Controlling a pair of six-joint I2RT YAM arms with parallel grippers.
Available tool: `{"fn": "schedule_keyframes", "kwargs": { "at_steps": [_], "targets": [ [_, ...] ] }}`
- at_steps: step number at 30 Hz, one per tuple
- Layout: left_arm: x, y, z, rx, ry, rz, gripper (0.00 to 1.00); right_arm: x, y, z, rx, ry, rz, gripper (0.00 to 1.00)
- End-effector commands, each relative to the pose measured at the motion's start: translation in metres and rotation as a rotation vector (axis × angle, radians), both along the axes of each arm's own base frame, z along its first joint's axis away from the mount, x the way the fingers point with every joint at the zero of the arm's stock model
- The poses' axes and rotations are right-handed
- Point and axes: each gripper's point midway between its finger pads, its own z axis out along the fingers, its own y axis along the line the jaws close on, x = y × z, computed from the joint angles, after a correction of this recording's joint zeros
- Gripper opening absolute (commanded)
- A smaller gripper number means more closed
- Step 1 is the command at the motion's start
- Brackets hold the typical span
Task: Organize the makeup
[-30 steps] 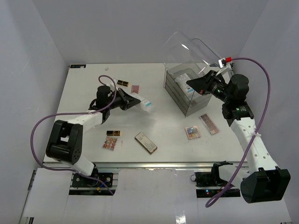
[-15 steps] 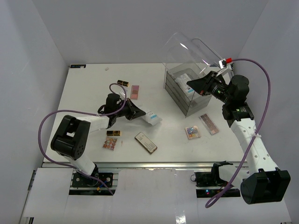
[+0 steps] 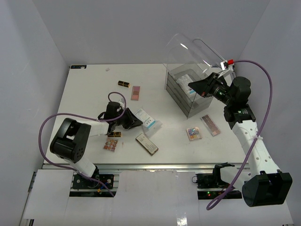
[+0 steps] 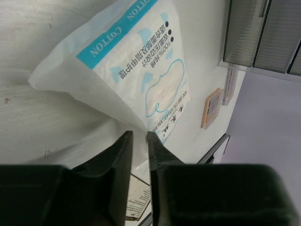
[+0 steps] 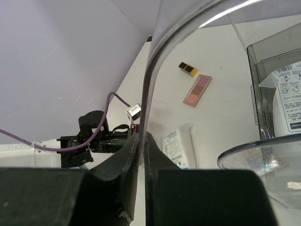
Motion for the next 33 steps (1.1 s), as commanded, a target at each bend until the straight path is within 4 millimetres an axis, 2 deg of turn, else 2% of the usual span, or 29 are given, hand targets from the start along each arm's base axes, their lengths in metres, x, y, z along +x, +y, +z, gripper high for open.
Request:
{"fn": "schedule_keyframes", "kwargs": {
  "at_steps": [1, 4, 8, 16, 20, 22, 25, 27, 30, 33],
  "targets": [
    [0.000, 0.003, 0.018, 0.019, -0.088, 0.002, 0.34, -0.006, -0.007, 0.049, 0.012, -0.206, -0.024, 0.11],
    [0.000, 0.005, 0.021, 0.024, -0.109, 0.006, 0.42, -0.006, -0.007, 0.049, 0.014, -0.205, -0.024, 0.11],
    [0.002, 0.007, 0.024, 0.036, -0.130, 0.019, 0.63, -0.006, -0.007, 0.049, 0.015, -0.204, -0.024, 0.11],
    [0.019, 0.001, 0.011, 0.045, -0.097, 0.035, 0.63, -0.007, -0.007, 0.049, 0.016, -0.204, -0.024, 0.11],
    [0.025, -0.002, 0.004, 0.045, -0.073, 0.049, 0.60, -0.008, -0.008, 0.050, 0.016, -0.207, -0.024, 0.11],
    [0.027, -0.002, 0.003, 0.041, -0.072, 0.053, 0.53, -0.007, -0.008, 0.050, 0.016, -0.206, -0.024, 0.11],
    [0.029, -0.004, 0.006, 0.024, -0.083, 0.060, 0.37, -0.008, -0.008, 0.051, 0.016, -0.209, -0.022, 0.11],
    [0.030, -0.006, 0.008, 0.010, -0.088, 0.056, 0.18, -0.008, -0.008, 0.050, 0.017, -0.206, -0.024, 0.11],
    [0.032, -0.009, 0.013, -0.009, -0.105, 0.051, 0.03, -0.008, -0.008, 0.050, 0.017, -0.206, -0.024, 0.11],
    [0.032, -0.015, 0.022, -0.043, -0.130, 0.027, 0.00, -0.009, -0.008, 0.050, 0.017, -0.207, -0.023, 0.11]
  ]
}}
